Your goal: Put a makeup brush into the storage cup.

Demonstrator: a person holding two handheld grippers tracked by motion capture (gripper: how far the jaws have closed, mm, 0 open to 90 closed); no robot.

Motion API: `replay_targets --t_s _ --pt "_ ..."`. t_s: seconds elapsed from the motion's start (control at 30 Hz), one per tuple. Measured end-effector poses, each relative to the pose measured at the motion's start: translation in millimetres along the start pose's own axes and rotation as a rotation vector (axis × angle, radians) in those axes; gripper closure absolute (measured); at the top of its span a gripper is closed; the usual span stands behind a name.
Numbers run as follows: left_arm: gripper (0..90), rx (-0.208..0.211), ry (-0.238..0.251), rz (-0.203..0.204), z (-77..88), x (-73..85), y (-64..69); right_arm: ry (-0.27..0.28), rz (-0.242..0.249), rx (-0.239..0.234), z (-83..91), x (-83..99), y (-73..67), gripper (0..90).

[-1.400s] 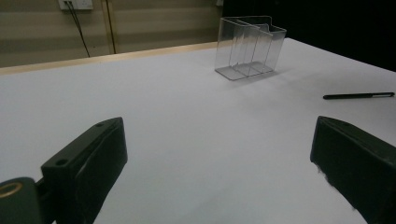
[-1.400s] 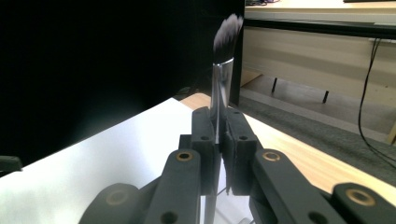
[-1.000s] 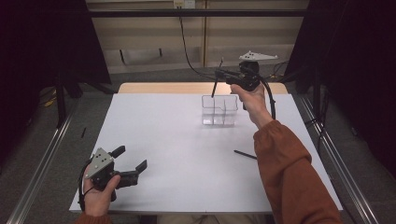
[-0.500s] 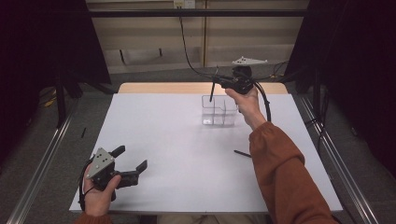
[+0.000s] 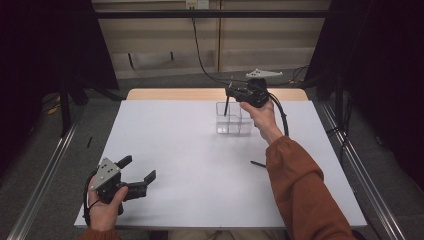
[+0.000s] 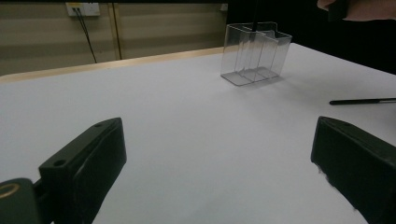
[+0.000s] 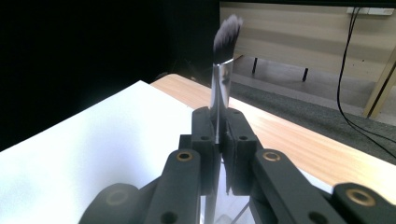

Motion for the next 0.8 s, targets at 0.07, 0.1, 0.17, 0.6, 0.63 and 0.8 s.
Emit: replay_targets --t_s 0.07,0.1,0.17,0.6,0.63,0.8 --pt "3.3 0.002 0.000 0.000 -0.1 0.0 0.5 -0.003 -0.002 0.000 -0.9 3.6 0.8 83.8" --pt "3.3 0.002 0.001 0.000 -0.1 -0.1 0.9 -0.006 -0.006 -0.003 -1.0 5.1 0.6 83.8" --pt "3.3 0.002 0.000 -0.005 -0.1 -0.2 1.1 -0.013 -0.006 -0.005 -1.8 9.8 0.9 83.8" --pt "3.2 -0.003 -0.013 -0.023 -0.6 0.6 0.3 -0.040 -0.026 -0.004 -9.1 28.9 3.1 83.8" --pt "3.3 -0.002 -0.010 -0.017 -0.8 0.7 0.2 -0.039 -0.025 -0.004 -10.3 29.5 2.6 83.8" --pt "3.2 -0.001 -0.016 -0.026 -1.0 0.9 1.0 -0.038 -0.028 -0.006 -12.4 30.3 2.2 83.8"
Point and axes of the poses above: each handheld gripper's, and its own axes: z roughly backward along the jaws, x roughly out of its underside, y roughly to its right, the point moved 7 cm from there along -z, roughly forward along the jaws, and after that the axes turned 6 degrees about -y, right-handed, at the moved point
